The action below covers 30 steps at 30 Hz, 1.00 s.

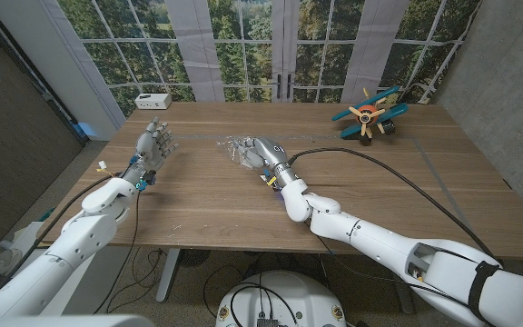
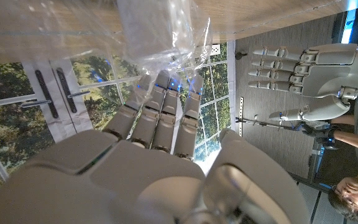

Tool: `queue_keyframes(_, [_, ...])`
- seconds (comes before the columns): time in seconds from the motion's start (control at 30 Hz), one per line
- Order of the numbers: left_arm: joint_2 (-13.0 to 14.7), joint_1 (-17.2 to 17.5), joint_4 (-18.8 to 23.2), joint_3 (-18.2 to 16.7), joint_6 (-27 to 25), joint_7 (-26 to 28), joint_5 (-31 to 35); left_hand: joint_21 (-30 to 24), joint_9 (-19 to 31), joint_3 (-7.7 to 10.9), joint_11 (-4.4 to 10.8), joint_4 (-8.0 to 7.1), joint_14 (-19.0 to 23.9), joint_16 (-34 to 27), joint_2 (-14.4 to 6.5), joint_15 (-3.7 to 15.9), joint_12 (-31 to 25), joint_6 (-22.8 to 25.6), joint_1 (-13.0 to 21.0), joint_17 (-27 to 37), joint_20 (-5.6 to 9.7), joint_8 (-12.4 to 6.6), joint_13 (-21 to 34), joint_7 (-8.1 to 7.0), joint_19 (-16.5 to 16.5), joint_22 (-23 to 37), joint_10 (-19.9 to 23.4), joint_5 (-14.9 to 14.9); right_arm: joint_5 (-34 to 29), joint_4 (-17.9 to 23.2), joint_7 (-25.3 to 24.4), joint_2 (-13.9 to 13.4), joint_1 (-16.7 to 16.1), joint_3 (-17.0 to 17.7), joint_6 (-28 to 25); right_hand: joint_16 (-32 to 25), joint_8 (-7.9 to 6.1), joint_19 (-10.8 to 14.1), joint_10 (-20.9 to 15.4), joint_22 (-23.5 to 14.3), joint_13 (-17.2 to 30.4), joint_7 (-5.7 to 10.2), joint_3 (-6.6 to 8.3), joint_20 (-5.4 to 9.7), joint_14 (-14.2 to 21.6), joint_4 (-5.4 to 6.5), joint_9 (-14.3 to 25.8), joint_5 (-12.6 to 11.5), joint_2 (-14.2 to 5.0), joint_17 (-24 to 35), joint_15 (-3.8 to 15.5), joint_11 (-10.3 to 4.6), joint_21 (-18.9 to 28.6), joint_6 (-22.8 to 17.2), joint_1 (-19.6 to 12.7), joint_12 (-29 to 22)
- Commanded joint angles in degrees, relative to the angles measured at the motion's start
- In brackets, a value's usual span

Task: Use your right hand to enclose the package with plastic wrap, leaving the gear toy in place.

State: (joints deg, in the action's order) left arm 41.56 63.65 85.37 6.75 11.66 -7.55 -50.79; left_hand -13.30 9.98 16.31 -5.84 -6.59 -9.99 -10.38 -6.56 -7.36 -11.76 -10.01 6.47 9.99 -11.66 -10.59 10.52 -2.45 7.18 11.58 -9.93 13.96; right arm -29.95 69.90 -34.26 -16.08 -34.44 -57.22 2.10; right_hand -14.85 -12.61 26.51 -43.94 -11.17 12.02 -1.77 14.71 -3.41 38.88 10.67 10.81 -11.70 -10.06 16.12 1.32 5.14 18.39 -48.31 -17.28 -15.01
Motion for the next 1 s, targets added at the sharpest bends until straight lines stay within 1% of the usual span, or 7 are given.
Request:
queue_keyframes(0.03, [-0.04,-0.40,-0.06,0.32,-0.15,0.08,0.23,-0.15,0.23,0.29,-0.38,0.14,-3.18,-0.21,-0.27,0.29,0.09,-3.95,0.58,0.15,-0.15,0.02,0.26,-0.37,-0.31,0.20,-4.74,-0.09,0.19,1.33,5.29,-0.50,0.36,-0.29,-5.12,-0.26,-0.03,0.62,-0.13,-0.17,0.10,-0.61,0.03,-0.63,0.50,-0.48,0.08,-0.58,-0.24,-0.15,-1.44,1.07,0.04,-1.13,1.09,0.53])
queue_keyframes(0.33, [-0.05,-0.33,-0.06,0.31,-0.21,0.16,0.15,-0.16,0.23,0.33,-0.37,0.18,-3.16,-0.21,-0.24,0.24,0.07,-3.93,0.63,0.15,-0.15,0.00,0.26,-0.36,-0.33,0.20,-4.71,-0.15,0.27,2.28,11.24,-1.50,1.72,-1.82,-6.28,-0.37,-0.16,0.83,-0.57,-0.13,0.06,-0.88,0.25,-0.76,1.17,-0.52,0.10,-0.69,-0.39,-0.35,-1.44,1.30,0.08,-1.96,1.95,0.63])
queue_keyframes(0.53, [-0.09,-0.03,0.07,0.20,0.01,0.18,0.11,-0.14,0.23,0.35,-0.39,0.20,-3.12,-0.22,-0.24,0.32,0.06,-3.90,0.66,0.15,-0.14,-0.02,0.26,-0.40,-0.30,0.21,-4.69,-0.19,0.43,3.14,10.44,-2.10,1.36,-1.45,-4.99,-0.59,-0.20,1.11,-1.19,-0.10,0.05,-0.78,0.55,-0.74,1.96,-0.58,0.13,-0.79,-0.59,-0.47,-1.17,0.91,0.15,-2.37,2.37,0.56])
queue_keyframes(0.67, [-0.09,0.12,0.14,0.19,0.05,-0.08,-0.03,-0.15,0.23,0.37,-0.33,0.22,-3.05,-0.24,-0.22,0.28,0.05,-3.87,0.69,0.15,-0.16,-0.03,0.26,-0.37,-0.32,0.21,-4.66,-0.22,0.60,3.77,6.59,-2.38,0.35,-0.41,-2.08,-0.44,0.08,0.72,-0.22,-0.06,0.05,-0.21,1.02,-1.19,1.80,-0.94,0.15,-0.91,-0.49,-0.57,-0.92,0.65,-0.05,-1.90,2.37,1.13])
queue_keyframes(0.83, [-0.13,0.17,0.13,0.29,0.11,-0.28,-0.03,-0.14,0.23,0.39,-0.38,0.23,-3.01,-0.24,-0.22,0.23,0.04,-3.83,0.71,0.15,-0.18,-0.05,0.26,-0.36,-0.31,0.21,-4.62,-0.25,-0.65,4.41,2.00,-2.10,-0.66,0.33,-0.52,1.21,1.55,-1.81,5.19,0.05,0.16,2.30,3.98,-1.90,-2.94,-3.72,0.23,-1.29,-0.13,-0.54,0.22,-1.13,-1.32,1.89,-0.13,3.56])
queue_keyframes(0.97, [-0.05,0.51,0.40,0.20,0.20,-0.30,-0.08,-0.14,0.23,0.41,-0.36,0.24,-2.88,-0.29,-0.21,0.17,0.05,-3.83,0.72,0.16,-0.24,-0.05,0.26,-0.36,-0.30,0.21,-4.65,-0.28,-2.60,5.31,0.33,-2.16,-1.01,0.21,-1.23,1.48,1.92,-3.36,9.13,0.11,0.30,4.13,7.58,-2.52,-5.81,-9.27,0.28,-1.13,0.27,-0.24,0.87,-2.74,-2.19,4.86,-6.00,4.30])
queue_keyframes(1.0, [-0.08,0.69,0.55,0.12,0.26,-0.14,-0.12,-0.13,0.23,0.41,-0.32,0.24,-2.85,-0.29,-0.21,0.11,0.04,-3.81,0.73,0.16,-0.26,-0.06,0.26,-0.35,-0.29,0.21,-4.64,-0.28,-3.07,5.57,0.15,-2.21,-1.09,0.13,-1.53,1.52,2.13,-3.69,10.47,0.12,0.32,5.06,8.43,-2.73,-6.61,-11.31,0.28,-0.86,0.75,-0.20,1.01,-3.00,-2.42,6.46,-7.86,4.39])
